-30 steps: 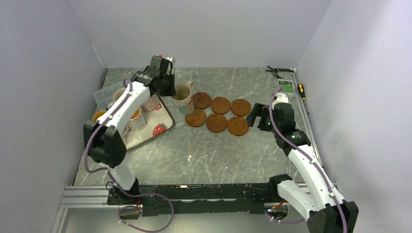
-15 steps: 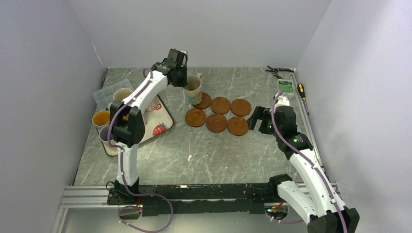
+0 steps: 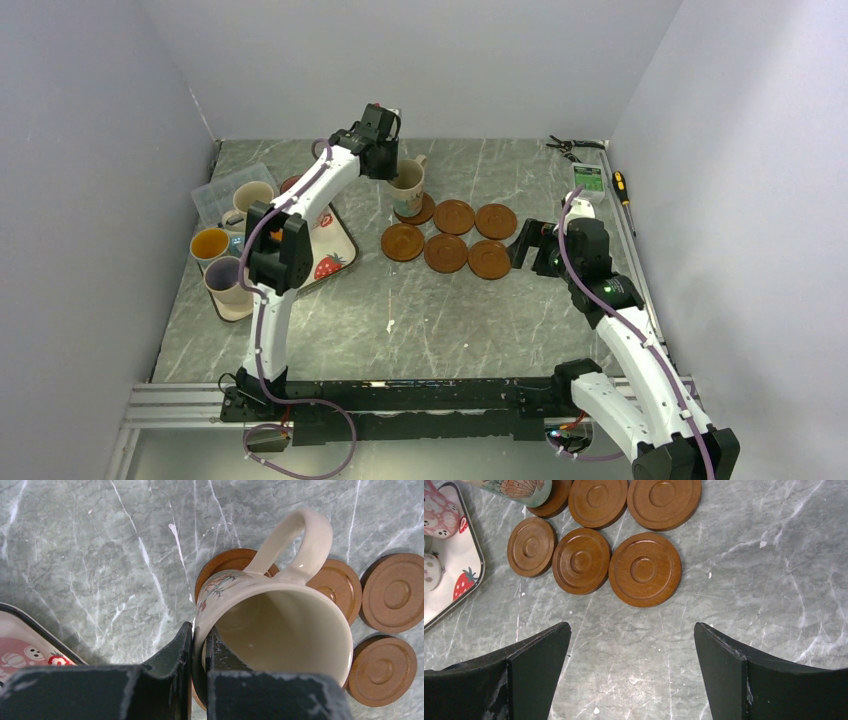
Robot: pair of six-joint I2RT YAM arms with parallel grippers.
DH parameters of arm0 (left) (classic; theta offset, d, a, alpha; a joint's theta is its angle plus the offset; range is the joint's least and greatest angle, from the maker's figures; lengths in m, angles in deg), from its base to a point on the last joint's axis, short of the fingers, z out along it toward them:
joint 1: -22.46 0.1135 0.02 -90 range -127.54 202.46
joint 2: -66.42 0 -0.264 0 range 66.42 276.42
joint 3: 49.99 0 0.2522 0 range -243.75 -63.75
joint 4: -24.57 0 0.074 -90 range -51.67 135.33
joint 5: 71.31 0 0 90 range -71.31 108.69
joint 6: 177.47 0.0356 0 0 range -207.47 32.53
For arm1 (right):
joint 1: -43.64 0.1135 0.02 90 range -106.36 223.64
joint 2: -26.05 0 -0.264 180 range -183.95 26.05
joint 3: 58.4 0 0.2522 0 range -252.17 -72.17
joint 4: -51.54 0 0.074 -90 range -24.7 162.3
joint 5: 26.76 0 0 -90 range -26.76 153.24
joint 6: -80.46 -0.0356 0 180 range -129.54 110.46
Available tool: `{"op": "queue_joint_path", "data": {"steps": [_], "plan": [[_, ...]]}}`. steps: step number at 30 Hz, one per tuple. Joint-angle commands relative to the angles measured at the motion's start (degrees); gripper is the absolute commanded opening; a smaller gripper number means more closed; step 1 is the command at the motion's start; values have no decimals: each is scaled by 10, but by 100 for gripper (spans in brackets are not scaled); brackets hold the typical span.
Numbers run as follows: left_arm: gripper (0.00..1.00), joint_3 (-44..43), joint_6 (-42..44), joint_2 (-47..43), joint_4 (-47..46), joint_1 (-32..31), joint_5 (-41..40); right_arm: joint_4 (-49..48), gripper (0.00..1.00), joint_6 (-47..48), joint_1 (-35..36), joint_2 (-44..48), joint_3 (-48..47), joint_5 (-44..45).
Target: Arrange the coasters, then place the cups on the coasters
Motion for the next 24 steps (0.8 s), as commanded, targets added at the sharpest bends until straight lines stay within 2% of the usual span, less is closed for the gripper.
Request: {"op": "queue_joint_path", "data": {"steps": [1,24], "plan": [[3,-50,15,-10,-52,-2,5,-20,100,6,-3,3,3,-8],[3,-73,25,23,-44,-15,8,-27,100,5,-4,0,11,-14]]}}
